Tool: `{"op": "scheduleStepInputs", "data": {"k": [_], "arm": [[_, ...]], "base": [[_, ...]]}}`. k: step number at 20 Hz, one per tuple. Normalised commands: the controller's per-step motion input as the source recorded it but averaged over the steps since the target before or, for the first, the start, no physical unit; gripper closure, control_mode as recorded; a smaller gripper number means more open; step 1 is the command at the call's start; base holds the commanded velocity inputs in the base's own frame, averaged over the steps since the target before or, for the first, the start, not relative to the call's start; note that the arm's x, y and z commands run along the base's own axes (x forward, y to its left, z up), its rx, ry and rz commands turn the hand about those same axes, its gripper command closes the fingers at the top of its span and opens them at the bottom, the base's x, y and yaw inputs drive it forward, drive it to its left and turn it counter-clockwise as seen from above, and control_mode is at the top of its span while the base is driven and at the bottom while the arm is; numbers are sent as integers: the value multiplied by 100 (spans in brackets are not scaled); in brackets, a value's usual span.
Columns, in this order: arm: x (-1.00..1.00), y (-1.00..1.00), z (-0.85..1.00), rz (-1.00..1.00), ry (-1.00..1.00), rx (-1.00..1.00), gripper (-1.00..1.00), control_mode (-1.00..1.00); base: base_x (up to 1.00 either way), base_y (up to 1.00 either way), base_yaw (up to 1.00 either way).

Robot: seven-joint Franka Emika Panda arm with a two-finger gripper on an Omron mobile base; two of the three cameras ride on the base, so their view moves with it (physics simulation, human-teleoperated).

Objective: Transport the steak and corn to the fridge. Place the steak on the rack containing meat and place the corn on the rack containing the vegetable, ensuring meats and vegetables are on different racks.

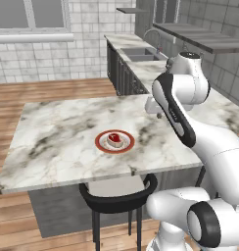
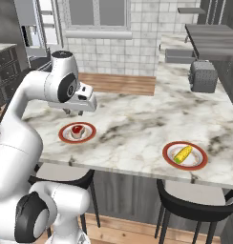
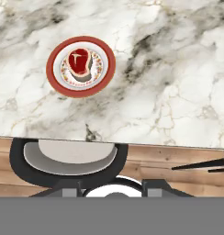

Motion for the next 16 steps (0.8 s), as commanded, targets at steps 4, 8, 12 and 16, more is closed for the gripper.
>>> {"op": "scheduleStepInputs", "data": {"k": [4,8,12,16], "arm": [[-23,3,0,2,-3,0,-100,-100],[-65,34,-4,1,-4,0,-100,-100],[-41,47,-22,8,-1,0,-100,-100],[2,46,-34,5,7,1,-100,-100]], "base": [[0,0,0],[0,0,0],[0,0,0],[0,0,0]]}}
